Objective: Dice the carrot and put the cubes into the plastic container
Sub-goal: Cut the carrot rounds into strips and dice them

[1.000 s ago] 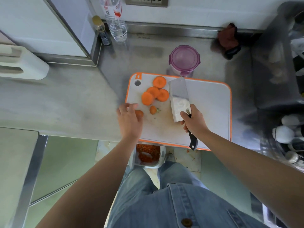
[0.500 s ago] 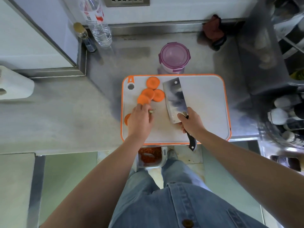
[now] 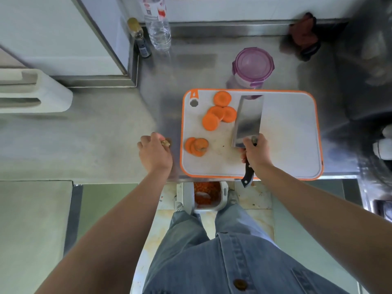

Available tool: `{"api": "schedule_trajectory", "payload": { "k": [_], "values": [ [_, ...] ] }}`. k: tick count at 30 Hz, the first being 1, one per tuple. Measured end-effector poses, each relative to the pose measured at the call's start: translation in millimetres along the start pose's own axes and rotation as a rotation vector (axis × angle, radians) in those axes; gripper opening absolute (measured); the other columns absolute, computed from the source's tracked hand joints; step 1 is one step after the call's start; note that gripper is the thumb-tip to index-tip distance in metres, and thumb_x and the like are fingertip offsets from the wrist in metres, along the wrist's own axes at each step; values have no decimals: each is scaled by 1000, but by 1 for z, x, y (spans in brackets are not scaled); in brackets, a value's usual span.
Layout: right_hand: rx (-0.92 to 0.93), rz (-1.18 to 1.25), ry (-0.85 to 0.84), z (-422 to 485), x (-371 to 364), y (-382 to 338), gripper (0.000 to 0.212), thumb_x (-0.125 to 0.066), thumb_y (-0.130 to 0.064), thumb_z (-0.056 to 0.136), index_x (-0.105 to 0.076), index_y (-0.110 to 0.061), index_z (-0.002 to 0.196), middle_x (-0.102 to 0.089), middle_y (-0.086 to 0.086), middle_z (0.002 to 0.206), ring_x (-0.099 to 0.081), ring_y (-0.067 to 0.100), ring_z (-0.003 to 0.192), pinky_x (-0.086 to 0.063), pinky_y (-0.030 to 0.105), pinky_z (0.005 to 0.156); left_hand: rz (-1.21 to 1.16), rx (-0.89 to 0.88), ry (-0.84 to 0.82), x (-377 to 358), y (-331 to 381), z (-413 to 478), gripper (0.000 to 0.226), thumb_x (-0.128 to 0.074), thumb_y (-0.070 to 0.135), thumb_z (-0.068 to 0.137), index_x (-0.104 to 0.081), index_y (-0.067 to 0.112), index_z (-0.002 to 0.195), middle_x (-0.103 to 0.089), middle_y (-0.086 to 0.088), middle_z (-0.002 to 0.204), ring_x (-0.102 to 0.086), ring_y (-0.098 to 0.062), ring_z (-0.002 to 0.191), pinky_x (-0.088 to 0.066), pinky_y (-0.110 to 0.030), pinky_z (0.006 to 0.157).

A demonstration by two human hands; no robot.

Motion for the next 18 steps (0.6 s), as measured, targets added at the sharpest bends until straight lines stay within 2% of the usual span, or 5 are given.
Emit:
{"api": "schedule_trajectory", "payload": {
  "k": [3, 6, 12, 14, 18],
  "values": [
    [11, -8, 23, -5, 1, 1, 25, -42, -11, 98, -39, 1, 120, -46, 13, 70, -42, 17, 47, -39, 22, 38, -3, -36, 41, 4, 11, -9, 38, -59, 7, 84, -53, 11, 121, -45, -17, 128, -42, -37, 116, -35, -40, 94],
    [37, -36, 25, -14, 2, 2, 13, -43, -11, 97, -41, -5, 108, -51, 16, 77, -45, 16, 47, -41, 21, 37, 2, -318, 113, 5, 28, -20, 42, -64, 11, 77, -56, 8, 118, -50, -20, 118, -47, -40, 107, -39, -43, 90],
    [70, -52, 25, -31, 6, 11, 10, -46, -13, 97, -46, -6, 103, -59, 17, 76, -49, 19, 48, -44, 27, 42, 126, -649, -231, -22, 58, -37, 69, -72, 36, 79, -43, 23, 140, -44, -8, 133, -39, -30, 123, -40, -39, 99],
    [83, -50, 21, -32, 7, 15, 13, -47, -13, 96, -49, -5, 106, -60, 16, 75, -50, 20, 48, -44, 29, 43, 214, -692, -272, -29, 61, -37, 64, -71, 32, 81, -45, 26, 139, -41, -6, 134, -37, -27, 125, -40, -38, 102],
    [119, -96, 22, -27, 16, 14, 10, -47, -12, 95, -50, -8, 104, -62, 17, 76, -51, 19, 49, -45, 29, 43, 257, -660, -188, -26, 63, -29, 44, -67, 16, 80, -56, 18, 122, -47, -8, 119, -44, -28, 112, -42, -36, 92]
  ]
}}
Point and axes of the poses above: each hand's wrist, its own z-axis towards the middle knuckle, its own x-axis out of the back of the hand, y = z × x, the point moved 4 cm from there along z, towards the middle knuckle
